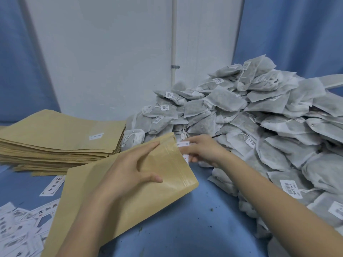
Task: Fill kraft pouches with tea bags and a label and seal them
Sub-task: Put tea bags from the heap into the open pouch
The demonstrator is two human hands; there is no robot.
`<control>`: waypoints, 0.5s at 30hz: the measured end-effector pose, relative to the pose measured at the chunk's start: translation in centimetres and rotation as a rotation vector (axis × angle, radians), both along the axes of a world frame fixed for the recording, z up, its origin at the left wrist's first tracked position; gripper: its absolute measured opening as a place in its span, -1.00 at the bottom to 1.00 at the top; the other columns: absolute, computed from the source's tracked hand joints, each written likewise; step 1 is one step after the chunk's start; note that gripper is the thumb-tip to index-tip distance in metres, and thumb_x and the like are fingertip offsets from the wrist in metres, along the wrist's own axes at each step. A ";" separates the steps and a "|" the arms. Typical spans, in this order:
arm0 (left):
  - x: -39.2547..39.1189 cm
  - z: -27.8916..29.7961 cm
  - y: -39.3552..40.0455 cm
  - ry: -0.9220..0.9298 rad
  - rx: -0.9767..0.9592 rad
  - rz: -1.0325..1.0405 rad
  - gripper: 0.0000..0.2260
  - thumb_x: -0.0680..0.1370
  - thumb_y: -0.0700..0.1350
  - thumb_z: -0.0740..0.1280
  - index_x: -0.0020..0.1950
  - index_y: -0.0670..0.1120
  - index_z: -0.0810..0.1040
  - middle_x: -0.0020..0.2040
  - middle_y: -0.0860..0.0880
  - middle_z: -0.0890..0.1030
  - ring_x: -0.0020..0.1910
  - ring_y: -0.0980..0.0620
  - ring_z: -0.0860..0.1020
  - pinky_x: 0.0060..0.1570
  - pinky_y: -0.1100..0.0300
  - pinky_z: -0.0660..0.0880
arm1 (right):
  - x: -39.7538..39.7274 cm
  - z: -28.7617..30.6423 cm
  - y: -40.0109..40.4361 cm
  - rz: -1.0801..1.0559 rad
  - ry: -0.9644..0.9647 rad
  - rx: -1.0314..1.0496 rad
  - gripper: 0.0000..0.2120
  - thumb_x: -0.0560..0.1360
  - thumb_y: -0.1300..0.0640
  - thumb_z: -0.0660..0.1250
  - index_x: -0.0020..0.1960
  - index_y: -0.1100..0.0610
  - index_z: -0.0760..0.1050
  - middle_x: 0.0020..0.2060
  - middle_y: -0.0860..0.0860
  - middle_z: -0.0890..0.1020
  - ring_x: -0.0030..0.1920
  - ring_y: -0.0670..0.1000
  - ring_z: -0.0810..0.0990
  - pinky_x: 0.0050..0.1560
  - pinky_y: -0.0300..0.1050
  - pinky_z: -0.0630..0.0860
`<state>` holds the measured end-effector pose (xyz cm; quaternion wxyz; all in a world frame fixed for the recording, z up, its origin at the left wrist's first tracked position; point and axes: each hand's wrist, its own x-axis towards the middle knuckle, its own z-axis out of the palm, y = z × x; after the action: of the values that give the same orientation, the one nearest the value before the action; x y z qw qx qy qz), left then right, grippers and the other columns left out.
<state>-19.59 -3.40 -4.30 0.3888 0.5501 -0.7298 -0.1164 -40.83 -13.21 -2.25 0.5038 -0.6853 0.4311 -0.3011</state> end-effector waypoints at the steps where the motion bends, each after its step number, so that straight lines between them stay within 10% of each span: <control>1: -0.1 0.1 0.1 0.012 0.005 -0.015 -0.24 0.16 -0.03 0.62 0.27 0.34 0.41 0.08 0.57 0.38 0.07 0.70 0.25 -0.03 0.70 0.17 | 0.8 0.2 0.4 0.050 0.061 0.015 -0.94 0.44 0.31 0.38 -0.09 0.21 0.58 -0.50 -0.02 0.59 -0.52 -0.11 0.48 -0.50 -0.35 0.42; 9: -1.6 0.9 0.7 0.005 0.013 -0.114 -0.27 0.20 -0.02 0.62 0.26 0.33 0.40 0.13 0.53 0.40 0.16 0.63 0.28 0.13 0.62 0.21 | 3.8 1.1 2.9 0.181 0.525 0.002 -0.70 0.59 0.31 0.11 -0.30 0.13 0.33 -0.35 0.01 0.33 -0.36 -0.08 0.31 -0.31 -0.31 0.31; 15: -3.4 2.2 3.5 -0.176 -0.079 -0.086 0.07 0.07 0.48 0.38 0.41 0.44 -0.18 0.45 0.40 -0.15 0.44 0.42 -0.17 0.44 0.24 -0.10 | 1.9 5.3 5.3 0.005 0.568 -0.113 -0.69 0.64 0.24 0.00 0.26 0.37 0.36 -0.01 0.11 0.51 -0.03 0.04 0.43 -0.27 -0.23 0.34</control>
<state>-23.02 0.07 -2.10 0.3391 0.5108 -0.7880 -0.0553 -38.88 -7.95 3.07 0.3245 -0.7702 0.5359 -0.1195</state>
